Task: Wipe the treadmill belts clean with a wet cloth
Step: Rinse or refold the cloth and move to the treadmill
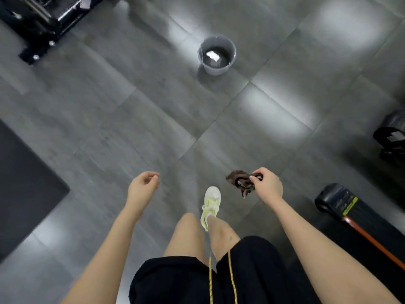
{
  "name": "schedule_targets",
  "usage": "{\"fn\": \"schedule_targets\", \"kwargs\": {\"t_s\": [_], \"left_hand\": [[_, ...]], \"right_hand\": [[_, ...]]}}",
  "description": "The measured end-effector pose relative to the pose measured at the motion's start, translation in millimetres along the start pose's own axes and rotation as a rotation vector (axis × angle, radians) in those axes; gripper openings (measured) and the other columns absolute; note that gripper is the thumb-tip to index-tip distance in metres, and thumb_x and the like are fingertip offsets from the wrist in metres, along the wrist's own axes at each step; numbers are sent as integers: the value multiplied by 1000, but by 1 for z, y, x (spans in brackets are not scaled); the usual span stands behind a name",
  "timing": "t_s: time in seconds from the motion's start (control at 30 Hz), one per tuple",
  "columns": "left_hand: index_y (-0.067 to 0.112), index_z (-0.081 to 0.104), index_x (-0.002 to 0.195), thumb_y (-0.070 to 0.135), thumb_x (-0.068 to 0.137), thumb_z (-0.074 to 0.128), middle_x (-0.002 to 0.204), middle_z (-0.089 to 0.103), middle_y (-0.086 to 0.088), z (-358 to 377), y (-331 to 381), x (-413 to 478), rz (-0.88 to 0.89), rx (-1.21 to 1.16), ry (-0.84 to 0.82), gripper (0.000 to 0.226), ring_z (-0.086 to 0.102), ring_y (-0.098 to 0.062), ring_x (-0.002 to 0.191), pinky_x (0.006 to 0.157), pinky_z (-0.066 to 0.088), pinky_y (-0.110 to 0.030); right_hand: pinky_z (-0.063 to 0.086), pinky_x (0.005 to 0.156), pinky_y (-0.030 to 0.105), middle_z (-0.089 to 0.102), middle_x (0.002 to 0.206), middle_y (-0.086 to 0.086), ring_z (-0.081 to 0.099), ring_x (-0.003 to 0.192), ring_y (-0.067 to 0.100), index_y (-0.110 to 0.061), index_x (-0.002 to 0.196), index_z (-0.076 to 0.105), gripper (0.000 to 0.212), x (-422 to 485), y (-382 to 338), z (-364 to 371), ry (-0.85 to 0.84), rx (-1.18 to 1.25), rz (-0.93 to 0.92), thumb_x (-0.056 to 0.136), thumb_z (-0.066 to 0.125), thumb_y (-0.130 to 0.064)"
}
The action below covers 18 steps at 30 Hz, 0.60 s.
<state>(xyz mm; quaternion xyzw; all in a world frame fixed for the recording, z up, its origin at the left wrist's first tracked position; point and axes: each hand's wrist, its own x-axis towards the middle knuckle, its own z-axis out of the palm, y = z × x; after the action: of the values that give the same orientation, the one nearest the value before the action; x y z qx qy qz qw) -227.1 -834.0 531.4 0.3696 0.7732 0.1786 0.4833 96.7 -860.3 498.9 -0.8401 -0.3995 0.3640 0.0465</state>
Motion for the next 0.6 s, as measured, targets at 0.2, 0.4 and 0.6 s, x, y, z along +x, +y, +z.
{"fn": "schedule_targets", "kwargs": {"t_s": [0.2, 0.4, 0.6], "left_hand": [[7, 65, 96, 3, 92, 52, 79, 63, -11, 17, 137, 108, 38, 16, 27, 14, 58, -13, 67, 56, 45, -13], [8, 66, 95, 3, 90, 52, 80, 64, -7, 36, 257, 235, -7, 22, 18, 15, 60, -17, 70, 73, 45, -28], [13, 65, 88, 2, 89, 54, 75, 66, -9, 86, 359, 358, -21, 47, 14, 15, 62, -28, 77, 76, 46, -36]], "right_hand": [[40, 83, 34, 69, 104, 2, 61, 103, 24, -18, 94, 66, 10, 136, -116, -83, -6, -82, -195, 87, 63, -23], [37, 73, 29, 68, 101, -2, 61, 96, 19, -18, 91, 66, 6, 281, -209, -154, 75, 11, -227, 87, 63, -21], [41, 80, 33, 67, 102, -1, 61, 97, 22, -18, 93, 67, 8, 426, -283, -183, 39, 6, -242, 87, 63, -22]]}}
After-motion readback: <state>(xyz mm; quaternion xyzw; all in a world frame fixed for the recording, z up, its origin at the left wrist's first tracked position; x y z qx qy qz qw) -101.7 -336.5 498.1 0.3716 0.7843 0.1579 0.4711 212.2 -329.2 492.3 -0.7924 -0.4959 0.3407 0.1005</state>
